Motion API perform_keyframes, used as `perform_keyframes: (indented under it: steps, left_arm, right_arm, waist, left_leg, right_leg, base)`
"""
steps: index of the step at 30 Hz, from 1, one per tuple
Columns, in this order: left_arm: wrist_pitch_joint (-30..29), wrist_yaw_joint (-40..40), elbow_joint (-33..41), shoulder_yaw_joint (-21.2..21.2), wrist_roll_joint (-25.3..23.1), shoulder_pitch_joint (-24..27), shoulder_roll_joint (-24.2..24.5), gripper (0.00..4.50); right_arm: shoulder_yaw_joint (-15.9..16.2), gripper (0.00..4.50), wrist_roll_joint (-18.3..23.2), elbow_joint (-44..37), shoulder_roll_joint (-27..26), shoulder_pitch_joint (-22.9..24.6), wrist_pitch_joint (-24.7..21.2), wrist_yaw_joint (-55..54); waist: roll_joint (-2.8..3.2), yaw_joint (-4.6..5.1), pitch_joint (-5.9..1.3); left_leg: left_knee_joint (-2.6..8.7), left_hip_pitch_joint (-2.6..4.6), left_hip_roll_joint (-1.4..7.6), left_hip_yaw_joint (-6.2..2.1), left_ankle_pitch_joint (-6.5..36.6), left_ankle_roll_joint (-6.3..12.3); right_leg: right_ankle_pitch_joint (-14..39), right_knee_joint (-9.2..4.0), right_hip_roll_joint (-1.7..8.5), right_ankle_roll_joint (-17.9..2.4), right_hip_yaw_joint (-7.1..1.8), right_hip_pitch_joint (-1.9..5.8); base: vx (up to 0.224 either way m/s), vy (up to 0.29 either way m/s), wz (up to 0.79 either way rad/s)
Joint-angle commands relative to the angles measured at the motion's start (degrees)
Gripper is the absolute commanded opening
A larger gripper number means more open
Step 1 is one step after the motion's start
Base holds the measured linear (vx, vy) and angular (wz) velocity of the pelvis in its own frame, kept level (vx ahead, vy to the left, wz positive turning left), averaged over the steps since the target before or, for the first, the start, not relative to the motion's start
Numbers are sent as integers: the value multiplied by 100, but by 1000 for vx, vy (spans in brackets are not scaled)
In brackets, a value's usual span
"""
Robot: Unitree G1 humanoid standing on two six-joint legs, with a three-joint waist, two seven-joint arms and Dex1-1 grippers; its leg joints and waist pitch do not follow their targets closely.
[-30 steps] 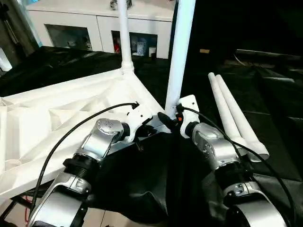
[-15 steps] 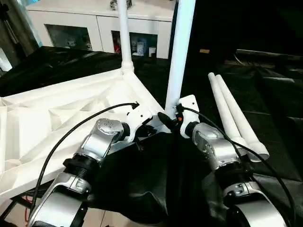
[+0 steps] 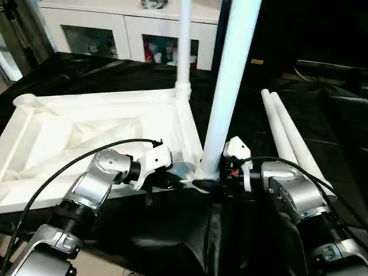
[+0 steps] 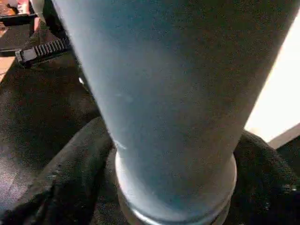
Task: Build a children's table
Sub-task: Rotate leg to tighten
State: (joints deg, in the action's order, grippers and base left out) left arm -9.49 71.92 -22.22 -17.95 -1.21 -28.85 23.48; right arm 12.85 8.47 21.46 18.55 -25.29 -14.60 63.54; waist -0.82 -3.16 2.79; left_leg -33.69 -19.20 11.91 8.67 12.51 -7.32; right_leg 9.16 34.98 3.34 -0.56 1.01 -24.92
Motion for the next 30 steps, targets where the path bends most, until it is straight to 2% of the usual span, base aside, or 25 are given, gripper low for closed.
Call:
perform_keyframes:
  steps: [1, 6, 11, 13, 14, 15, 16, 17, 18, 19, 20, 22, 26, 27, 30]
  left_arm:
    - [102, 103, 132, -75, 191, 48, -56, 0]
    - [89, 75, 153, -53, 210, 61, -74, 0]
    - [16, -220, 89, 62, 227, -1, -233, 0]
    - [-154, -773, -128, 218, 153, -185, -495, 0]
    - [-154, -773, -128, 218, 153, -185, -495, 0]
    - [-340, -1317, -380, 357, 91, -411, -769, 0]
    - [-438, -1609, -521, 425, 55, -544, -919, 0]
    - [-439, -1611, -522, 426, 55, -545, -920, 0]
    - [-573, -2115, -787, 540, 14, -799, -1202, 0]
    - [-608, -2271, -871, 573, 3, -882, -1291, 0]
    - [-604, -2394, -945, 595, -7, -952, -1365, 0]
    - [-503, -2475, -1048, 564, -1, -1047, -1486, 0]
    - [-395, -2426, -1094, 487, -133, -1045, -1505, 0]
    - [-376, -2388, -1075, 468, -150, -1015, -1483, 0]
    - [-302, -2252, -1019, 400, -199, -920, -1385, 0]
  right_arm:
    - [128, 334, 89, -159, -30, 51, -112, 217]
    - [139, 288, 121, -181, -82, 80, -168, 217]
    - [34, 278, 62, 12, -364, 56, -121, -367]
    - [-108, 277, -137, 414, -731, -69, -157, -1227]
    - [-108, 277, -137, 414, -731, -69, -157, -1227]
    - [-222, 276, -282, 839, -1076, -220, -205, -1980]
    - [-312, 276, -323, 1068, -1281, -315, -197, -2405]
    - [-313, 276, -323, 1069, -1282, -316, -197, -2407]
    - [-531, 276, -373, 1530, -1664, -544, -84, -3307]
    - [-605, 275, -393, 1688, -1781, -631, -49, -3625]
    - [-683, 275, -390, 1835, -1885, -713, -48, -3904]
    - [-708, 275, -427, 2073, -2069, -870, 66, -4203]
    - [-674, 275, -508, 2144, -2178, -944, 329, -4029]
    - [-687, 331, -449, 2100, -2187, -940, 347, -3841]
    - [-766, 355, -251, 1974, -2183, -918, 283, -3487]
  waist:
    - [-48, 5, -338]
    - [-48, -2, -343]
    - [-53, 0, -333]
    - [-46, 20, -323]
    - [-47, 45, -309]
    - [-50, 51, -318]
    - [-53, 84, -304]
    - [-50, 99, -301]
    - [-60, 108, -317]
    - [-41, 129, -308]
    - [-58, 123, -329]
    - [-40, 123, -334]
    - [-31, 107, -360]
    - [-31, 105, -360]
    - [-27, 108, -356]
  left_leg:
    - [378, -99, 5, 113, 809, 348]
    - [373, -107, 5, 111, 734, 355]
    - [377, -108, 1, 115, 749, 318]
    - [388, -110, -9, 109, 826, 228]
    - [392, -111, -21, 113, 879, 191]
    - [394, -99, -26, 96, 941, 118]
    - [397, -95, -43, 102, 992, 71]
    - [392, -89, -51, 100, 1030, 42]
    - [395, -103, -50, 80, 1009, 39]
    - [382, -86, -65, 99, 1010, 10]
    - [390, -115, -76, 78, 955, 6]
    - [386, -102, -63, 87, 934, 48]
    - [372, -126, -52, 103, 763, 178]
    - [369, -127, -52, 107, 716, 222]
    - [371, -134, -48, 105, 744, 301]
  right_leg:
    - [1455, -417, 262, -1163, -150, 407]
    - [1296, -395, 264, -1199, -147, 417]
    - [1379, -406, 262, -1163, -149, 408]
    - [1695, -433, 266, -1055, -146, 399]
    - [1847, -455, 258, -1014, -144, 385]
    - [2086, -461, 259, -920, -136, 392]
    - [2247, -488, 250, -866, -138, 367]
    - [2369, -498, 252, -829, -138, 355]
    - [2465, -503, 268, -764, -130, 388]
    - [2515, -528, 262, -753, -144, 327]
    - [2506, -514, 263, -710, -131, 387]
    - [2286, -501, 257, -759, -140, 360]
    - [1510, -433, 251, -1002, -147, 401]
    - [1318, -416, 252, -1084, -145, 414]
    - [1250, -414, 254, -1160, -140, 428]
  base:
    - [0, 0, 0]
    - [0, 0, 0]
    - [0, 0, 0]
    - [0, 0, 0]
    - [0, 0, 0]
    - [0, 0, 0]
    - [0, 0, 0]
    - [0, 0, 0]
    - [0, 0, 0]
    - [0, 0, 0]
    - [0, 0, 0]
    - [0, 0, 0]
    - [0, 0, 0]
    - [0, 0, 0]
    - [0, 0, 0]
